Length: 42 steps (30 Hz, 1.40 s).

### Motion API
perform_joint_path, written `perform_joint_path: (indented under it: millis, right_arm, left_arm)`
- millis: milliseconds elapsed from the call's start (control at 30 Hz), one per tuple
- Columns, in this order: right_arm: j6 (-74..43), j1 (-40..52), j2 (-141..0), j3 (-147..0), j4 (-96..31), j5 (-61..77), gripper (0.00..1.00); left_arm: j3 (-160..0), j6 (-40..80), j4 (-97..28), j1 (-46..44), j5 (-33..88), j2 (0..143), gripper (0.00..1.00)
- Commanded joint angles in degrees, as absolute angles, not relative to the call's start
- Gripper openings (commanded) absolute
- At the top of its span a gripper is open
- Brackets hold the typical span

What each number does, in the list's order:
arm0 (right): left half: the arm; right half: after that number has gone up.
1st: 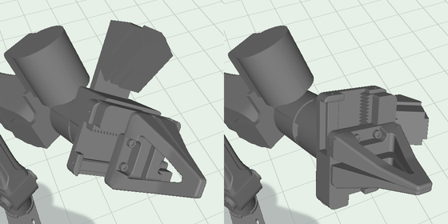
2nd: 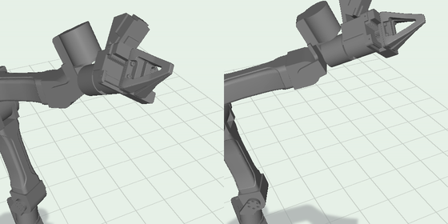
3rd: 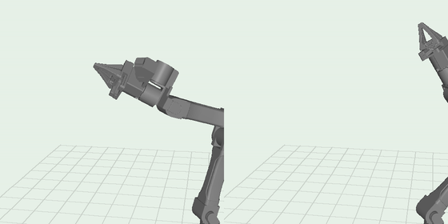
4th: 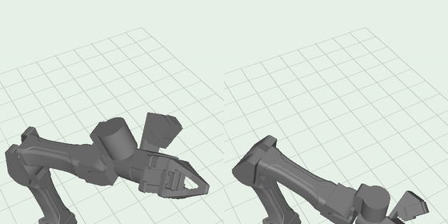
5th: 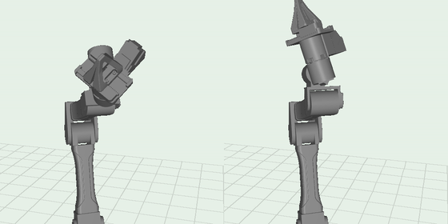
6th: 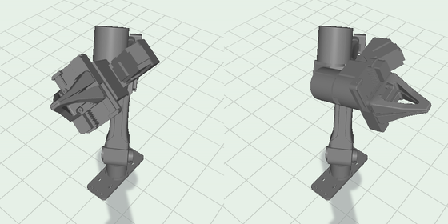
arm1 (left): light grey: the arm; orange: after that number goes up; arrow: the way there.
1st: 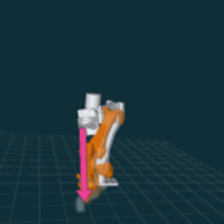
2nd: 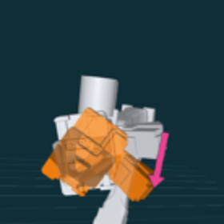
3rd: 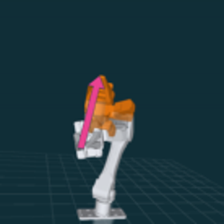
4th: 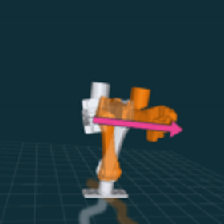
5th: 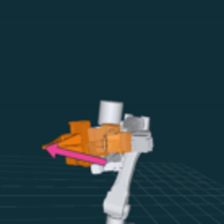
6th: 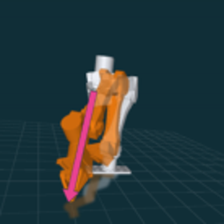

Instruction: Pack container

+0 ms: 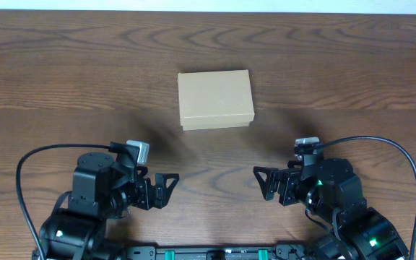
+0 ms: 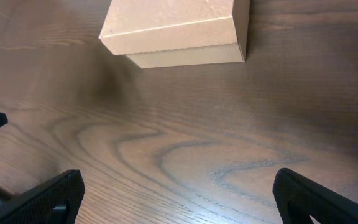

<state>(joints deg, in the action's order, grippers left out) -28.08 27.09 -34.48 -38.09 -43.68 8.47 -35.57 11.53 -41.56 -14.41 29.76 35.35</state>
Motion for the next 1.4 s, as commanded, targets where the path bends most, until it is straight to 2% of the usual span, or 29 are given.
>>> perform_joint_path:
  millis: [0,233,533,833,1367]
  right_arm:
    - [-28.69,27.57,-34.5,-37.76,-43.77,8.12,0.99]
    - [-28.69,27.57,-34.5,-37.76,-43.77,8.14,0.99]
    - [-28.69,27.57,-34.5,-37.76,-43.77,8.12,0.99]
    - [-28.69,27.57,-34.5,-37.76,-43.77,8.12,0.99]
    - [-28.67,27.57,-34.5,-37.76,-43.77,8.12,0.99]
  left_arm:
    - [-35.59,7.77,-42.83,-13.5,25.28,32.16,0.95]
    - [-28.45,-1.41,-33.98,-5.02,13.08,17.98,0.95]
    - [-16.43,-1.52,-25.58,2.66,8.36,7.88,0.95]
    - [-5.76,-1.15,-13.39,3.53,6.83,4.14,0.95]
    - [-3.9,-1.74,-12.78,3.46,7.03,0.19,0.95]
